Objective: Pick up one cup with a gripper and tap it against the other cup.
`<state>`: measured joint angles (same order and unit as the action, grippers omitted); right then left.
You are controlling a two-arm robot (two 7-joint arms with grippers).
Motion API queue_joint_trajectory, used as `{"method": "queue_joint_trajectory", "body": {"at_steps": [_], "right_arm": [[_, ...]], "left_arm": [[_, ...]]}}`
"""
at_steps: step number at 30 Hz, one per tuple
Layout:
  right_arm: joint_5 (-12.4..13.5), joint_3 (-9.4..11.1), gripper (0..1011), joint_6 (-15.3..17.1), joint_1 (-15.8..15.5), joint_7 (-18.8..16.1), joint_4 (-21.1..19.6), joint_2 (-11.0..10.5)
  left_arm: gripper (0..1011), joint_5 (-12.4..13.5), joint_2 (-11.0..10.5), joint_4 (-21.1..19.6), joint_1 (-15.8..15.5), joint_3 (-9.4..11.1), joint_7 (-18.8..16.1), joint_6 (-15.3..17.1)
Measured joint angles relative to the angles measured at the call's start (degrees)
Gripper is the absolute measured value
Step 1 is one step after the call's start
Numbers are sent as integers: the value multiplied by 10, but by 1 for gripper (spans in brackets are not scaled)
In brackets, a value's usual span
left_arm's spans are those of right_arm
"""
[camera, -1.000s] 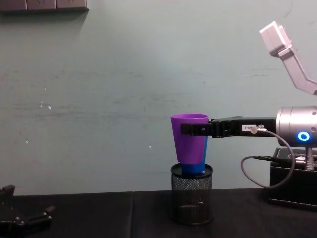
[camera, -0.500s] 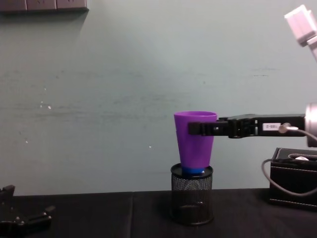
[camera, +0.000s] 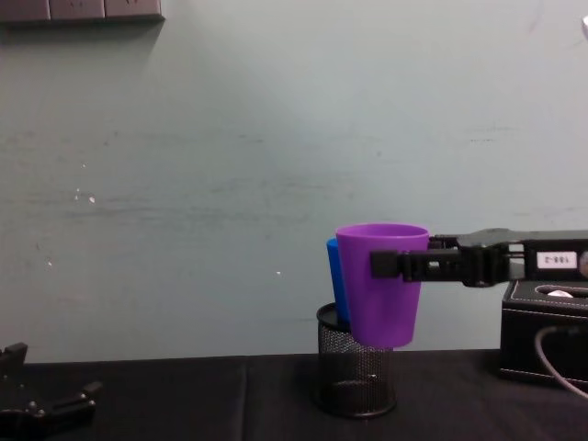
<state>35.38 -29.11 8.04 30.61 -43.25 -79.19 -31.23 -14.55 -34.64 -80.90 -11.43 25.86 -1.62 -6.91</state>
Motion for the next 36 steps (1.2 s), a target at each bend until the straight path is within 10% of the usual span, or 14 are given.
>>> {"method": "queue_joint_trajectory", "body": {"at_steps": [36], "right_arm": [[32, -9, 721, -18, -49, 14, -51, -41]], "left_arm": [[1011, 0, 0, 0, 0, 0, 0, 0]]}}
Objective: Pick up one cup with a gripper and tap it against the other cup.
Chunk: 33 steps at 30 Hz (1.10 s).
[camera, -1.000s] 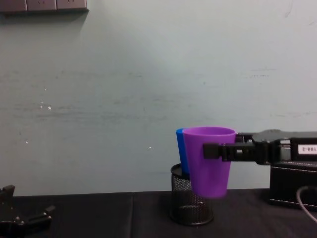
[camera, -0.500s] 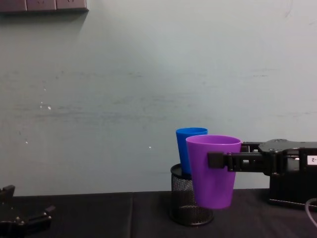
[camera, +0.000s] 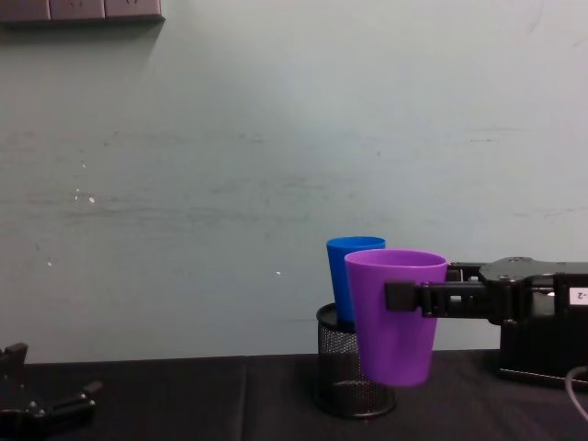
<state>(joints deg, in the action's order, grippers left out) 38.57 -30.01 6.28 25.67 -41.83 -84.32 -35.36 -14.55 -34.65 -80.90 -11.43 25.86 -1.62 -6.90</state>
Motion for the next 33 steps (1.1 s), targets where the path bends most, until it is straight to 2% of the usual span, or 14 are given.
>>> {"method": "queue_joint_trajectory", "body": {"at_steps": [33], "right_arm": [[-1, 1, 721, 0, 1, -1, 1, 1]], "left_arm": [[1011, 0, 0, 0, 0, 0, 0, 0]]}}
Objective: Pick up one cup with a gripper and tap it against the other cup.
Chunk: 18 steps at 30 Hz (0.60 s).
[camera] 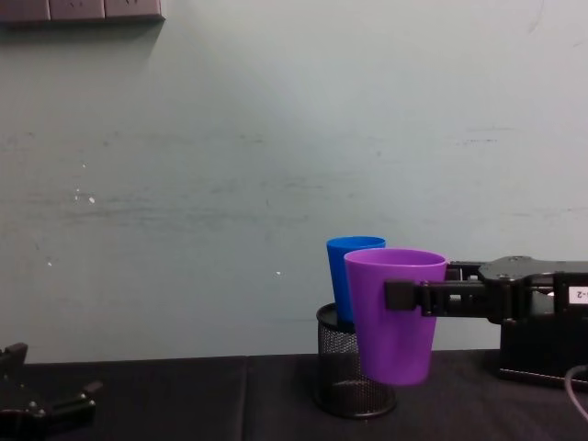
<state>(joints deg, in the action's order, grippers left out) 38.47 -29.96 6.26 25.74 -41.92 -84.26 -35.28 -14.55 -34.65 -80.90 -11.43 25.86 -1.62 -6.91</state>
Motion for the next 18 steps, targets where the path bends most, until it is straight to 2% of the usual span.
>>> {"method": "queue_joint_trajectory", "body": {"at_steps": [18], "right_arm": [[0, 0, 721, 0, 0, 0, 0, 0]], "left_arm": [[1011, 0, 0, 0, 0, 0, 0, 0]]}}
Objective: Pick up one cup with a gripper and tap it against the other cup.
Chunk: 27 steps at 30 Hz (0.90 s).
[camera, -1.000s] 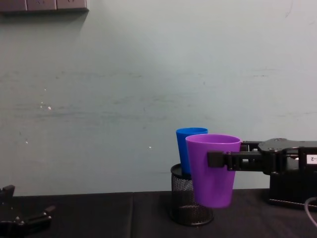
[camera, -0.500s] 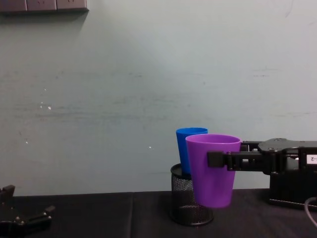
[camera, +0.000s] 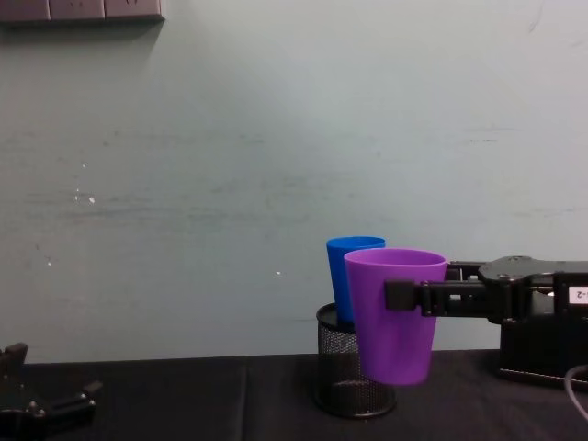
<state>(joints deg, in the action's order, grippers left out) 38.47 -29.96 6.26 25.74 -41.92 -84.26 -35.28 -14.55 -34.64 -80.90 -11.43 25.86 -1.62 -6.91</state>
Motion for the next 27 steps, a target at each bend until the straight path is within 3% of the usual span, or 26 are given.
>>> {"method": "queue_joint_trajectory", "body": {"at_steps": [15, 27], "right_arm": [[0, -1, 721, -2, 0, 0, 0, -1], [-13, -18, 721, -52, -14, -11, 29, 1]], "left_arm": [[1011, 0, 0, 0, 0, 0, 0, 0], [1011, 0, 0, 0, 0, 0, 0, 0]]}}
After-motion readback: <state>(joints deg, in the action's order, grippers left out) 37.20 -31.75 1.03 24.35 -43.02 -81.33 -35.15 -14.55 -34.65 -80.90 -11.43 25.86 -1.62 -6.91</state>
